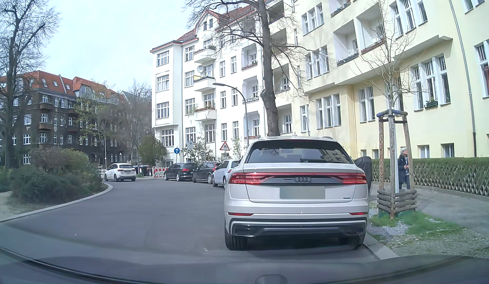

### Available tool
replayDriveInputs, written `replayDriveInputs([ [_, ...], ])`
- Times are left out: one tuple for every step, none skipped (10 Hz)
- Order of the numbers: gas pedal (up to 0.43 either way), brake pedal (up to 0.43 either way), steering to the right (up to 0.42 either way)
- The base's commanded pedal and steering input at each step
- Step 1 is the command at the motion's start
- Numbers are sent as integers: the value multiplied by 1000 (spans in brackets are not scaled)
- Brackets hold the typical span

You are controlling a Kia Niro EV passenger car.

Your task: Follow the waypoints while adhering to traffic rules and regulations

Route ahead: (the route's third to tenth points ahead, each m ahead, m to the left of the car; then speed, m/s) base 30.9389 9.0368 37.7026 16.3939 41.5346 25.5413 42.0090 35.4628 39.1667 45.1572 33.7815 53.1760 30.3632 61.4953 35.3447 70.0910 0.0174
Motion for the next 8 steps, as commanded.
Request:
replayDriveInputs([
  [0, 0, -936],
  [20, 0, -968],
  [98, 0, -969],
  [98, 0, -971],
  [98, 0, -971],
  [98, 0, -970],
  [98, 0, -969],
  [98, 0, -969],
])
